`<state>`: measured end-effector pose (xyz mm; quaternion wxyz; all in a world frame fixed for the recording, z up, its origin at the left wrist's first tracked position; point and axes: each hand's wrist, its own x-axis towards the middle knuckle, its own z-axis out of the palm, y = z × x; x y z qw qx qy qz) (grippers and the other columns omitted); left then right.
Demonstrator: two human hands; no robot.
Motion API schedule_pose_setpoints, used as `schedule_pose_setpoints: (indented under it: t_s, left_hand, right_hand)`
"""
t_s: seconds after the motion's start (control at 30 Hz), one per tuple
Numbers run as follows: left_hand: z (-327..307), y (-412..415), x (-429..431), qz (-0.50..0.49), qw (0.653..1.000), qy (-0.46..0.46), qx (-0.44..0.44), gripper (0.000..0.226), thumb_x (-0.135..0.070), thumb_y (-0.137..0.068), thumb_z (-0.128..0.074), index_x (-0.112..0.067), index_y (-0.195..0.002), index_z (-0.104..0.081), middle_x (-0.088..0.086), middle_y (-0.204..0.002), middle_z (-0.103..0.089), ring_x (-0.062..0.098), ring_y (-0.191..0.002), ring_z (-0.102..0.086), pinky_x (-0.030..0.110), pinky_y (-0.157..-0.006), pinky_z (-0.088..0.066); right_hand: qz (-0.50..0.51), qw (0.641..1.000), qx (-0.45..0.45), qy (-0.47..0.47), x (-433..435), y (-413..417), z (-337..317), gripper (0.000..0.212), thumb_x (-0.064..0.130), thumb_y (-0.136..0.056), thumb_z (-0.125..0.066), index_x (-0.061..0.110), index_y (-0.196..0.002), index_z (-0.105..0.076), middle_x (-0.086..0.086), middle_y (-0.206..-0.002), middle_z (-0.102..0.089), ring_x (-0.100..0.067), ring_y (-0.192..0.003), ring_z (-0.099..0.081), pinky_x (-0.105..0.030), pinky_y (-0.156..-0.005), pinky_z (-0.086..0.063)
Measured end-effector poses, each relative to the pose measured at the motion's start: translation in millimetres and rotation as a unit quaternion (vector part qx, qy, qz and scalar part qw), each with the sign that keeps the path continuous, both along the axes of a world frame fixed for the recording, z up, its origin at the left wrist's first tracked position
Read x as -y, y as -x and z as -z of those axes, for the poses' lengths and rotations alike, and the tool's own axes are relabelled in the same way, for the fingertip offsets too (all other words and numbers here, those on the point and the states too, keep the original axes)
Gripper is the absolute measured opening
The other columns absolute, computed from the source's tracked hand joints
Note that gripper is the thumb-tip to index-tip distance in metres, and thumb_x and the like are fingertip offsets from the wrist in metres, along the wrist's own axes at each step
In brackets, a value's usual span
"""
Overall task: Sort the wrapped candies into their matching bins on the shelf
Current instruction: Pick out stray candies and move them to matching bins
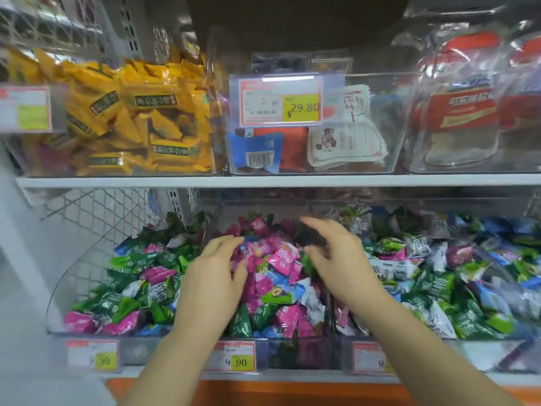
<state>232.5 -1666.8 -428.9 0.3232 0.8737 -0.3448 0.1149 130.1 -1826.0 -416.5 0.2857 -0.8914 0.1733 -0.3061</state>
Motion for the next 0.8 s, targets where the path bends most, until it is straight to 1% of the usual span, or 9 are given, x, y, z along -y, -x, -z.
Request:
schedule_pose_setpoints:
  t_s: [0.1, 0.2, 0.3, 0.4, 0.53, 0.63, 0.73, 0.77, 0.8]
  left_hand:
    - [-1, 5, 3, 0.008, 1.0, -0.019, 0.024, 0.036, -0.027, -0.091, -0.058, -0.025, -0.128, -0.058, -0.009, -0.135, -0.049, 0.019, -0.107, -0.058, 0.039, -0.099, -0.044]
    - [-1, 11, 9, 0.047, 0.999, -0.014, 0.023, 0.032, -0.029, -0.09, -0.058, -0.027, -0.122, -0.062, -0.011, -0.13, -0.053, 0.016, -0.112, -0.055, 0.04, -0.102, -0.041]
    - [-1, 24, 21, 0.111, 0.993, -0.034, 0.019, 0.033, -0.033, -0.093, -0.054, -0.03, -0.125, -0.059, -0.014, -0.13, -0.053, 0.01, -0.119, -0.05, 0.037, -0.108, -0.035]
    - [0, 39, 37, 0.15, 0.987, -0.051, 0.021, 0.036, -0.036, -0.095, -0.049, -0.033, -0.131, -0.053, -0.018, -0.133, -0.048, 0.007, -0.123, -0.045, 0.033, -0.111, -0.031]
    - [5, 54, 55, 0.169, 0.982, -0.073, 0.034, 0.038, -0.042, -0.096, -0.044, -0.039, -0.134, -0.047, -0.023, -0.137, -0.041, 0.008, -0.125, -0.041, 0.028, -0.11, -0.026]
    - [8, 58, 63, 0.182, 0.979, -0.087, 0.039, 0.036, -0.042, -0.097, -0.041, -0.041, -0.132, -0.048, -0.024, -0.139, -0.036, 0.004, -0.124, -0.038, 0.024, -0.105, -0.022]
    - [11, 60, 66, 0.192, 0.977, -0.078, 0.039, 0.032, -0.038, -0.097, -0.044, -0.042, -0.127, -0.053, -0.023, -0.137, -0.037, 0.004, -0.115, -0.045, 0.023, -0.102, -0.022]
    - [11, 61, 67, 0.194, 0.978, -0.065, 0.047, 0.03, -0.035, -0.096, -0.047, -0.042, -0.124, -0.057, -0.023, -0.135, -0.041, 0.004, -0.111, -0.045, 0.023, -0.1, -0.022]
    - [10, 62, 67, 0.196, 0.978, -0.046, 0.058, 0.027, -0.032, -0.095, -0.052, -0.041, -0.119, -0.061, -0.022, -0.132, -0.045, 0.001, -0.108, -0.042, 0.023, -0.1, -0.022]
  right_hand:
    - [0.012, 1.0, 0.003, 0.002, 11, 16, -3, 0.039, 0.006, -0.09, -0.059, 0.024, -0.125, -0.059, 0.013, -0.115, -0.053, 0.0, -0.091, -0.05, 0.009, -0.076, -0.027]
    - [0.025, 0.999, -0.021, -0.014, 24, 35, -4, 0.031, 0.011, -0.091, -0.059, 0.027, -0.117, -0.063, 0.016, -0.112, -0.06, 0.0, -0.098, -0.055, 0.0, -0.08, -0.036]
    - [0.035, 0.998, -0.034, -0.026, 33, 56, -5, 0.027, 0.011, -0.091, -0.059, 0.027, -0.112, -0.065, 0.019, -0.1, -0.063, 0.007, -0.091, -0.056, 0.002, -0.072, -0.04]
    - [0.039, 0.998, -0.035, -0.044, 37, 73, -1, 0.026, 0.01, -0.089, -0.062, 0.028, -0.107, -0.065, 0.019, -0.095, -0.065, 0.01, -0.086, -0.058, 0.001, -0.072, -0.042]
    - [0.036, 0.993, -0.108, 0.009, 38, 87, 3, 0.03, 0.027, -0.087, -0.066, 0.03, -0.116, -0.062, 0.023, -0.103, -0.056, 0.007, -0.092, -0.052, -0.005, -0.084, -0.041]
    - [0.025, 0.988, -0.146, 0.045, 39, 92, 4, 0.038, 0.036, -0.088, -0.064, 0.032, -0.124, -0.057, 0.023, -0.111, -0.055, 0.007, -0.099, -0.05, -0.002, -0.081, -0.035]
    - [0.017, 0.98, -0.178, 0.082, 40, 90, 8, 0.039, 0.037, -0.09, -0.061, 0.032, -0.128, -0.055, 0.016, -0.121, -0.059, 0.001, -0.107, -0.053, -0.012, -0.09, -0.042]
    - [0.017, 0.98, -0.18, 0.084, 41, 89, 9, 0.038, 0.035, -0.09, -0.061, 0.031, -0.127, -0.056, 0.015, -0.119, -0.061, 0.001, -0.104, -0.054, -0.015, -0.09, -0.044]
    - [0.021, 0.981, -0.177, 0.081, 43, 88, 11, 0.035, 0.032, -0.091, -0.061, 0.03, -0.125, -0.059, 0.016, -0.111, -0.063, 0.002, -0.096, -0.054, -0.014, -0.086, -0.044]
